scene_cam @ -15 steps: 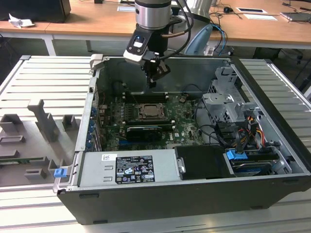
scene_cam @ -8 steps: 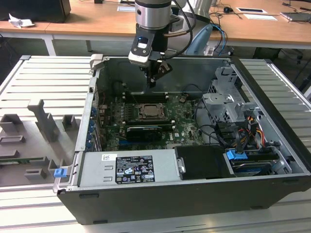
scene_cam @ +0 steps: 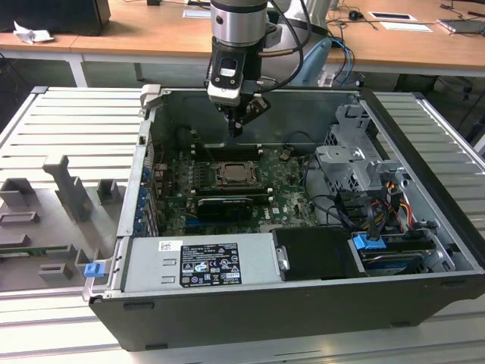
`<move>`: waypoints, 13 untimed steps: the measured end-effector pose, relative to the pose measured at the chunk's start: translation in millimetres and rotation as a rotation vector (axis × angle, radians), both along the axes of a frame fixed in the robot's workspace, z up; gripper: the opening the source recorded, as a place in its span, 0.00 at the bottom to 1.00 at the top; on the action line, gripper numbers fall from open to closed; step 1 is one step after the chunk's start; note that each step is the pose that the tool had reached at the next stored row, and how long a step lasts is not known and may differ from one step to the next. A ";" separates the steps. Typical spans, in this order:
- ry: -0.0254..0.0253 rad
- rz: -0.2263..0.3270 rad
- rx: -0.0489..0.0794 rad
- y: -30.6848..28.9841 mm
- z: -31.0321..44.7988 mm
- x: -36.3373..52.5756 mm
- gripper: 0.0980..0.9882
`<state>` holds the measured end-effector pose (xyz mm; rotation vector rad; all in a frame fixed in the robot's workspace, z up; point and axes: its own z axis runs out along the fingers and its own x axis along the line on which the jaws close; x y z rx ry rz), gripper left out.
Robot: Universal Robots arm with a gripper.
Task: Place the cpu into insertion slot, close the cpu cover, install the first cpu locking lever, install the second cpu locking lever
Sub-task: 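Install the first cpu locking lever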
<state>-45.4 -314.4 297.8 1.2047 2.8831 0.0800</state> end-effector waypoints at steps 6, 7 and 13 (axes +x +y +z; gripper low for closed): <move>0.0000 0.095 0.000 0.0 0.0 0.0 0.01; 0.0001 0.115 0.000 0.0 0.0 0.0 0.01; 0.0001 0.310 0.000 0.0 0.0 0.0 0.01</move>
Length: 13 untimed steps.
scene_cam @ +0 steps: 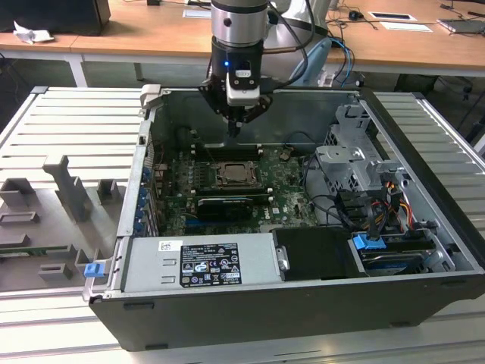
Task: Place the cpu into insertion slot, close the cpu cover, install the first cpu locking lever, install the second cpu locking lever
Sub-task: 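Install the first cpu locking lever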
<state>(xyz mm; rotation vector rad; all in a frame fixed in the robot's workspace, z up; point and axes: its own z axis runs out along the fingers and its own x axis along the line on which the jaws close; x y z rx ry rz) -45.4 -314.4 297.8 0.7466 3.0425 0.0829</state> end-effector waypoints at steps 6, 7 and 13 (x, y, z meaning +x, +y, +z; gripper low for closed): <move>-0.0003 0.165 0.000 0.0 -1.5 0.0 0.01; -0.0003 0.183 0.000 0.0 -1.8 0.0 0.01; -0.0043 0.391 0.000 0.0 -8.1 0.0 0.01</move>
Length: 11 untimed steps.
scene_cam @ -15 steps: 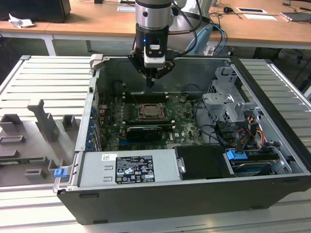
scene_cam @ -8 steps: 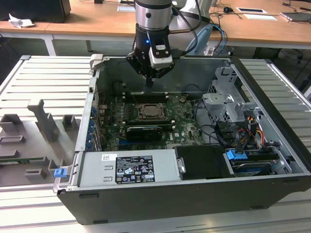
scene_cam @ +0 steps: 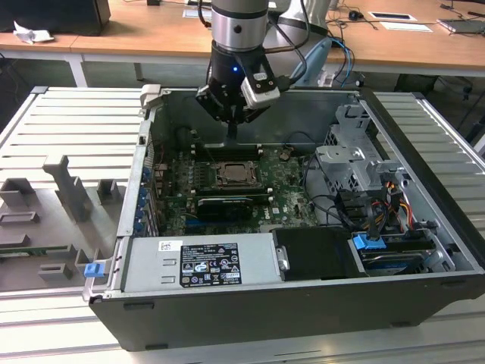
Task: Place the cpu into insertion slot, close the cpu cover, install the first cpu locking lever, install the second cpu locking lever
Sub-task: 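Install the first cpu locking lever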
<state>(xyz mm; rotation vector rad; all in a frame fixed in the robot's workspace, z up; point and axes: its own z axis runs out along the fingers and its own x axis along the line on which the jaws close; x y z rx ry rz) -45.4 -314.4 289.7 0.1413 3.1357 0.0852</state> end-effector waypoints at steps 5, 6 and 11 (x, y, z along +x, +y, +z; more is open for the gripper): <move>-0.0002 0.129 0.000 0.0 -4.1 0.0 0.01; -0.0004 0.136 0.000 0.0 -4.4 -0.2 0.01; -0.0005 0.138 0.000 0.0 -7.7 -16.3 0.01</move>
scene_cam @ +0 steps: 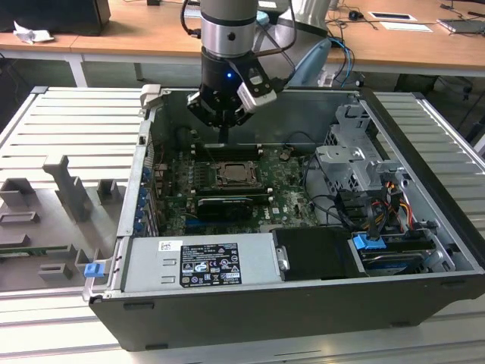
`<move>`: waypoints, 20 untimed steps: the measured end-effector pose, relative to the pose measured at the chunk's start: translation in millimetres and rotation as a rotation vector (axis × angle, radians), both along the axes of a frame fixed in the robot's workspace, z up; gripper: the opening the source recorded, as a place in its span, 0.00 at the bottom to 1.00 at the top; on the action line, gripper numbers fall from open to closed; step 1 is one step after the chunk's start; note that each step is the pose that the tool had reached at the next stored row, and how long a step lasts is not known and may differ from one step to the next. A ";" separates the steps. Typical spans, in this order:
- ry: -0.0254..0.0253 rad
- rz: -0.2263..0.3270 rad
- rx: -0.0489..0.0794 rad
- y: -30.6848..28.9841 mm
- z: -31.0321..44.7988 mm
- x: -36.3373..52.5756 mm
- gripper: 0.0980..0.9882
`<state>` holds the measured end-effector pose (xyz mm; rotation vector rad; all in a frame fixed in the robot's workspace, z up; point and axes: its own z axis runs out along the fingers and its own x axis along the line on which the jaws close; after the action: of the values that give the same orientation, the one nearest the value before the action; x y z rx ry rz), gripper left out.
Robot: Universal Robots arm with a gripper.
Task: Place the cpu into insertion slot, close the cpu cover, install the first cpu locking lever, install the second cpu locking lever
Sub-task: 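Install the first cpu locking lever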
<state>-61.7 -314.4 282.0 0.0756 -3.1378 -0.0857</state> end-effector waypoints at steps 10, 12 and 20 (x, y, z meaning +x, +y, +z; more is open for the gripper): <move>-0.0001 0.000 0.000 0.2 -12.9 -43.7 0.01; -0.0001 0.000 0.000 0.2 -14.3 -46.3 0.01; 0.0000 0.000 0.000 6.4 -21.7 -51.9 0.01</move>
<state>-113.6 -308.0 260.2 0.0757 -3.1378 -0.0859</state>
